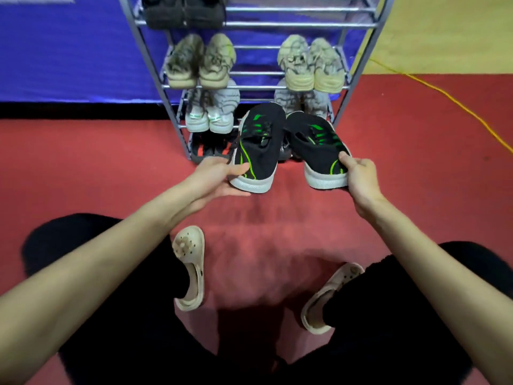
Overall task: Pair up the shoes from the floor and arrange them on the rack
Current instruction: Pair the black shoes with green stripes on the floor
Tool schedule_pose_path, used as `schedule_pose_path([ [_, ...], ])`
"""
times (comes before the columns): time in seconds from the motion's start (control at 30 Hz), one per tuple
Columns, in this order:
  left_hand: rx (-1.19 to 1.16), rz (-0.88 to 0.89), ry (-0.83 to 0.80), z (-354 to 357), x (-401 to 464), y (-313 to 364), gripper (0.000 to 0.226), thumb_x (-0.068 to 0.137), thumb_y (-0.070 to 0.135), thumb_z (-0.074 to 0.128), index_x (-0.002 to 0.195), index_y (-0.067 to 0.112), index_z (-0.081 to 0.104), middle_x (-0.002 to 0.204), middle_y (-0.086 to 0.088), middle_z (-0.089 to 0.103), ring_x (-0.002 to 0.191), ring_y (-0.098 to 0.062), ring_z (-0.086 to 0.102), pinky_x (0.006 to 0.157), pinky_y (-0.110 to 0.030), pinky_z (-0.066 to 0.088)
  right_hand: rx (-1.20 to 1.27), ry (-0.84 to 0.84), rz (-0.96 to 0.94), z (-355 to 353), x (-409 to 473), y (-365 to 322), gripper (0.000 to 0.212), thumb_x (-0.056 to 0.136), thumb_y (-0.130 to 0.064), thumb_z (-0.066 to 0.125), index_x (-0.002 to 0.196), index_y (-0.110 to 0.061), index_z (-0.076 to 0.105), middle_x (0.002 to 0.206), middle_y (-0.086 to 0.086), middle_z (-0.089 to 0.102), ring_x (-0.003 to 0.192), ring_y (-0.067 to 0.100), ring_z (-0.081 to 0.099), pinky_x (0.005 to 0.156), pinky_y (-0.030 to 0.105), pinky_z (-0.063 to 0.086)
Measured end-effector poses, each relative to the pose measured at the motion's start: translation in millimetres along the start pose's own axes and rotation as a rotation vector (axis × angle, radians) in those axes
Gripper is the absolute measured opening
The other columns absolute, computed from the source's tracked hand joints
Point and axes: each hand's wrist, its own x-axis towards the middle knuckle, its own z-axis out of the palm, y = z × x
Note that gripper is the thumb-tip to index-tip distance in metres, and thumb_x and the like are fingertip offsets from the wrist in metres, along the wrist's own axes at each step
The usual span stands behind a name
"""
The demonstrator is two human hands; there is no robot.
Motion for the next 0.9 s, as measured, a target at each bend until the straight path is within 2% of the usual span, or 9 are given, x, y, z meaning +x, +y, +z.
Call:
schedule_pose_path([
  [0.07,0.012,0.080,0.002,2,-6,29,0.031,0.088,0.005,0.062,0.059,0.011,0.069,0.053,0.002,0.063,0.058,-0.013,0.065,0.070,-0.043,0.062,0.012,0.045,-0.101,0,3,-24,0.016,0.096,-0.020,0.047,0.087,-0.008,0.052,0.082,0.011,0.040,0.079,0.023,0.034,0.069,0.035,0.025],
  [0.17,0.014,0.152,0.021,6,-10,66,0.009,0.089,0.007,0.063,0.095,0.002,0.061,0.080,-0.011,0.055,0.082,-0.025,0.055,0.075,-0.046,0.060,0.078,0.119,-0.200,0,9,-58,0.023,0.097,-0.019,0.047,0.086,-0.001,0.056,0.086,0.010,0.040,0.084,0.021,0.034,0.070,0.034,0.024],
  [0.27,0.045,0.212,0.037,7,-5,96,0.024,0.090,0.008,0.061,0.110,0.001,0.050,0.054,0.002,0.055,0.061,-0.013,0.055,0.080,-0.050,0.058,0.106,0.155,-0.280,-2,19,-88,0.016,0.097,-0.019,0.047,0.089,-0.006,0.053,0.085,0.010,0.040,0.082,0.021,0.034,0.068,0.033,0.024],
  [0.5,-0.011,0.271,0.100,17,36,161,0.056,0.087,0.006,0.065,0.130,-0.019,0.038,0.102,-0.018,0.051,0.077,-0.022,0.067,0.068,-0.047,0.061,0.087,0.142,-0.360,3,73,-143,0.021,0.096,-0.022,0.047,0.087,-0.005,0.057,0.080,0.008,0.049,0.079,0.021,0.031,0.061,0.031,0.022],
  [0.67,-0.066,0.263,0.083,22,91,192,0.015,0.087,0.004,0.064,0.078,-0.005,0.056,0.043,0.000,0.062,0.052,-0.017,0.066,0.055,-0.038,0.062,0.086,0.141,-0.318,20,129,-169,0.054,0.097,-0.022,0.045,0.112,0.030,0.042,0.086,0.015,0.057,0.082,0.017,0.037,0.064,0.030,0.027],
  [0.7,-0.071,0.268,0.087,24,103,198,0.014,0.087,0.003,0.064,0.076,-0.004,0.058,0.045,-0.001,0.064,0.054,-0.019,0.067,0.055,-0.038,0.062,0.083,0.154,-0.314,23,144,-174,0.055,0.098,-0.022,0.045,0.112,0.030,0.042,0.090,0.005,0.040,0.081,0.016,0.037,0.064,0.030,0.027],
  [0.73,-0.072,0.270,0.087,25,114,203,0.013,0.086,0.003,0.064,0.076,-0.004,0.060,0.049,-0.004,0.066,0.055,-0.020,0.068,0.055,-0.039,0.062,0.072,0.171,-0.311,26,157,-179,0.055,0.097,-0.022,0.045,0.111,0.031,0.043,0.111,0.043,0.058,0.078,0.016,0.037,0.064,0.030,0.027],
  [0.77,-0.071,0.274,0.088,28,126,209,0.012,0.086,0.002,0.064,0.077,-0.004,0.060,0.053,-0.006,0.067,0.055,-0.020,0.068,0.054,-0.040,0.062,0.065,0.192,-0.306,29,172,-184,0.054,0.097,-0.022,0.044,0.109,0.031,0.045,0.078,0.037,0.050,0.077,0.016,0.037,0.064,0.031,0.028],
  [0.9,-0.060,0.307,0.117,40,166,228,0.015,0.087,0.000,0.062,0.074,-0.004,0.056,0.061,-0.011,0.063,0.061,-0.027,0.065,0.056,-0.045,0.060,0.058,0.194,-0.248,42,228,-202,0.036,0.097,-0.019,0.042,0.075,0.009,0.047,0.083,0.011,0.042,0.082,0.018,0.038,0.069,0.035,0.031],
])
